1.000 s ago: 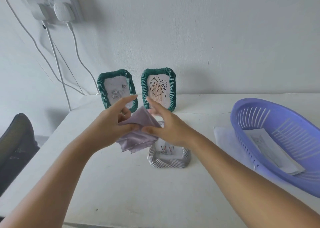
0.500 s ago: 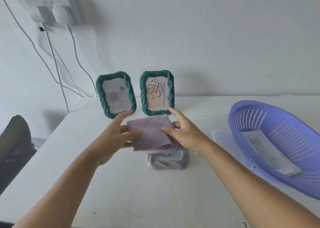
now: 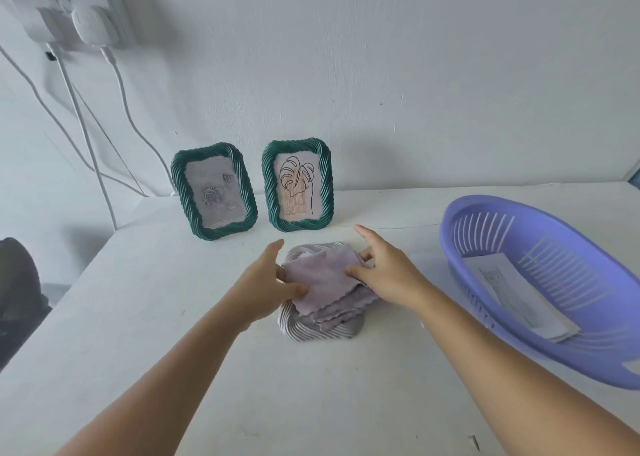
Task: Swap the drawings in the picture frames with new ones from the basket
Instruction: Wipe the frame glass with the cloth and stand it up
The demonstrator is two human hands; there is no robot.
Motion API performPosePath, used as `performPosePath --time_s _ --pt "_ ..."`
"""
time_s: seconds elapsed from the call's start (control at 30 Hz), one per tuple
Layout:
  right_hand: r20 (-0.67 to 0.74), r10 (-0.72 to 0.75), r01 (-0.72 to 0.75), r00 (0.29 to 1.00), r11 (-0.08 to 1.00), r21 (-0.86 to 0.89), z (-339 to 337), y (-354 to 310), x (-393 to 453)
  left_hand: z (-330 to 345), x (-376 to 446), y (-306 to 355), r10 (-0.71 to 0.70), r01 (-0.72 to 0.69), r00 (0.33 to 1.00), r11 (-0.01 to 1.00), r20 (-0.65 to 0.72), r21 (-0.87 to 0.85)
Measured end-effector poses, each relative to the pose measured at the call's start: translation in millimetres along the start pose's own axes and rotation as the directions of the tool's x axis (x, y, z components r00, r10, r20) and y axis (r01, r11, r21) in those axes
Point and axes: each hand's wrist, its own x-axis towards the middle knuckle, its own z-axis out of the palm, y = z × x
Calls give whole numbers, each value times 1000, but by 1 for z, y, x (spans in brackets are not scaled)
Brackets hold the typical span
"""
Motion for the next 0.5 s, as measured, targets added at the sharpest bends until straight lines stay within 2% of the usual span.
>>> performPosePath --time_s 0.17,0.27,0.33,0.4,0.5 --pt "-74 -57 35 996 964 -265 5 3 9 11 9 -9 129 -107 991 930 -40 351" --pt "-168 -176 98 970 914 -394 5 -2 10 3 8 -23 194 -142 977 899 -88 414" --pt "-187 -279 186 942 897 -402 7 -9 10 -7 6 -33 213 -189 977 869 -1 457" --pt "-137 -350 267 927 869 -416 12 -16 11 -14 6 -43 197 -224 975 817 107 532" --pt "2 -360 318 933 821 -475 25 -21 13 -17 10 -55 162 -223 975 772 155 596"
